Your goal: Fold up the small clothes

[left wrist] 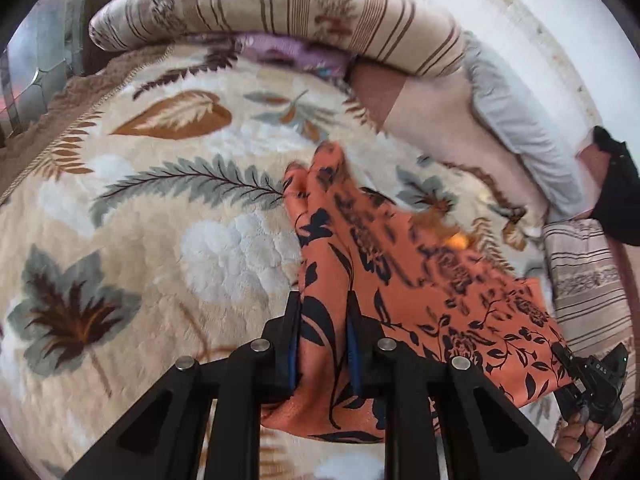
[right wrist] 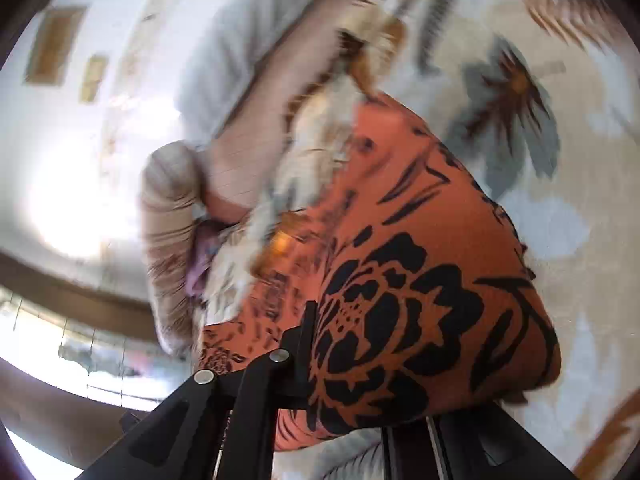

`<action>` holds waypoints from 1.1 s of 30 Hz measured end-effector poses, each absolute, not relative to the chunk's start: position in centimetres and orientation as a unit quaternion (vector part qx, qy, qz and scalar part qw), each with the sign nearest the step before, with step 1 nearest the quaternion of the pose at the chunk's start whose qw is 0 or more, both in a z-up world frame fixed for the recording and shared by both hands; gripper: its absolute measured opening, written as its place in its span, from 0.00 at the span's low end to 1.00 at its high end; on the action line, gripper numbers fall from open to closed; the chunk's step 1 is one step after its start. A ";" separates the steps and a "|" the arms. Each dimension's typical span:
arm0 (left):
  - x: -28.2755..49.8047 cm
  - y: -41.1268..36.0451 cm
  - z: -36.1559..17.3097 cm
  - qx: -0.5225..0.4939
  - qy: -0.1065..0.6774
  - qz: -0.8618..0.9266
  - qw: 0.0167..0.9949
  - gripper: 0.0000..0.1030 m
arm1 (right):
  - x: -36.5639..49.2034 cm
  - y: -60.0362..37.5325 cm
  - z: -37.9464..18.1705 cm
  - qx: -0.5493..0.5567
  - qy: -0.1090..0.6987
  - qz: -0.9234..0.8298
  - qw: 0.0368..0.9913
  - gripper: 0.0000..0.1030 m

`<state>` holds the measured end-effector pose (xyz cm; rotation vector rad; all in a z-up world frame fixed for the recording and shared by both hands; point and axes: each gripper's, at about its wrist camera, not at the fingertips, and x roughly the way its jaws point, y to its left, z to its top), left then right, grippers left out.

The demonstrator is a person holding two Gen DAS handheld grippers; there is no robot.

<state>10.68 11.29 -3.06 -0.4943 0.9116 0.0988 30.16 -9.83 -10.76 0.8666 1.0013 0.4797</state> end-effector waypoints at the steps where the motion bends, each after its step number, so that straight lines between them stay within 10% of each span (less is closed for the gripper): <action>1: 9.0 11.4 -2.7 -0.240 0.432 0.048 0.868 0.19 | 29.8 -11.0 -9.7 0.391 0.458 0.229 0.765 0.09; 11: -4.8 13.1 -12.0 -0.286 0.487 0.082 0.821 0.41 | 18.7 -28.6 -17.9 0.363 0.552 0.232 0.714 0.27; 15: -3.3 13.1 -9.1 -0.237 0.474 0.093 0.843 0.53 | 16.5 -36.5 -14.8 0.338 0.533 0.188 0.753 0.77; 33: 10.3 13.8 -10.1 -0.176 0.473 0.084 0.859 0.52 | 37.5 -38.3 -7.8 0.129 0.505 0.191 0.832 0.74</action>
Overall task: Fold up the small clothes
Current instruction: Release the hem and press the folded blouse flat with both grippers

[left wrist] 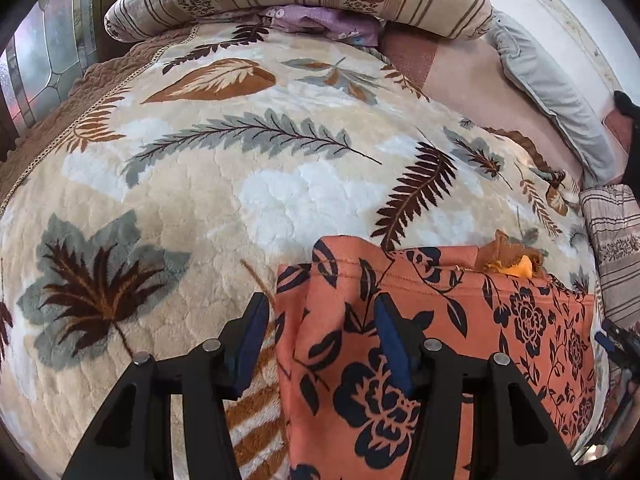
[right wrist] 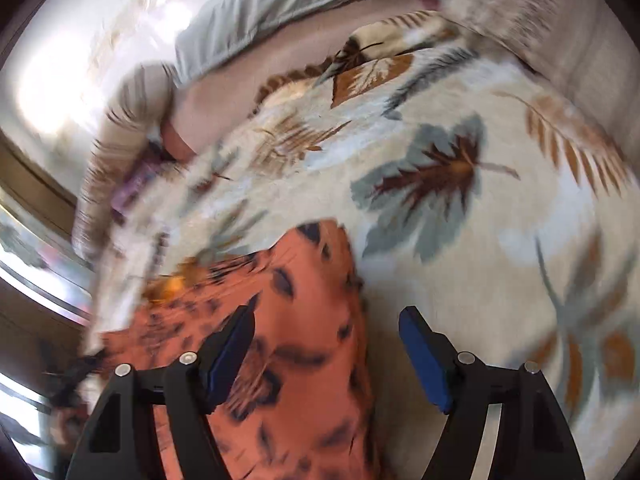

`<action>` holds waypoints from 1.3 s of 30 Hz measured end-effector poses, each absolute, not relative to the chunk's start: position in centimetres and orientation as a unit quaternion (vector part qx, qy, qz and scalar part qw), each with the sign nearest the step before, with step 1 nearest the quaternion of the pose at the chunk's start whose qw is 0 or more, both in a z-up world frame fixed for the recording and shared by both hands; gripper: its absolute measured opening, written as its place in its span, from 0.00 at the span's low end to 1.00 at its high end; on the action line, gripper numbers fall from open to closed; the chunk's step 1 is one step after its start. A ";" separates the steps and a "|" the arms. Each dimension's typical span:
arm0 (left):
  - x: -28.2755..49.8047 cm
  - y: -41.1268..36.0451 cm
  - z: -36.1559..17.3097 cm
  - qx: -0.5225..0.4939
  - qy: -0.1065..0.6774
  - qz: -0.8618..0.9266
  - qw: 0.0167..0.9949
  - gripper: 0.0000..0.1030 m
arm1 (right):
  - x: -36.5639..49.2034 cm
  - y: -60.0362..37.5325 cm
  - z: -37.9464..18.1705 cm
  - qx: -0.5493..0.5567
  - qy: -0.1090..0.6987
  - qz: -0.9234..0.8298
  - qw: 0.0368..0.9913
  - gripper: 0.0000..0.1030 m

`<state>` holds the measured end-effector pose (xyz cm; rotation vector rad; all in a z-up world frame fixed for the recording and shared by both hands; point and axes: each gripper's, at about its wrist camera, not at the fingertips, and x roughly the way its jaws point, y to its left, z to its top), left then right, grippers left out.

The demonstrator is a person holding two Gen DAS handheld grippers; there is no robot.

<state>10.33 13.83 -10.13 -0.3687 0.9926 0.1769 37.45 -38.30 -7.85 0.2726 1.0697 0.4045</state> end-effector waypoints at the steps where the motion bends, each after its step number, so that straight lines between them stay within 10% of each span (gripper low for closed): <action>1: 10.4 13.7 -10.1 -0.174 0.472 0.083 0.860 0.46 | 38.0 -38.4 -7.9 0.113 0.504 0.189 0.835 0.69; 2: 10.6 13.5 -10.2 -0.170 0.472 0.081 0.861 0.41 | 39.2 -37.0 -7.9 0.102 0.501 0.186 0.839 0.63; 4: 11.0 13.4 -10.4 -0.156 0.475 0.089 0.862 0.06 | 39.2 -37.4 -8.0 0.072 0.509 0.185 0.838 0.18; 9: 9.9 13.5 -9.0 -0.158 0.438 0.092 0.880 0.05 | 40.5 -32.0 -6.0 -0.023 0.493 0.168 0.853 0.06; 18: 11.7 13.8 -11.9 -0.142 0.465 0.114 0.866 0.08 | 39.9 -37.2 -8.9 0.042 0.506 0.132 0.851 0.13; 22: 10.8 14.4 -10.4 -0.147 0.464 0.132 0.863 0.37 | 39.4 -35.5 -5.9 0.069 0.474 0.111 0.871 0.61; 29: 4.8 12.8 -6.5 -0.168 0.424 0.106 0.883 0.43 | 28.9 -38.2 -1.3 0.210 0.435 0.227 0.846 0.65; 39: -0.6 5.9 -11.0 -0.085 0.472 0.084 0.873 0.66 | 21.0 -43.1 -10.7 0.357 0.503 0.208 0.759 0.62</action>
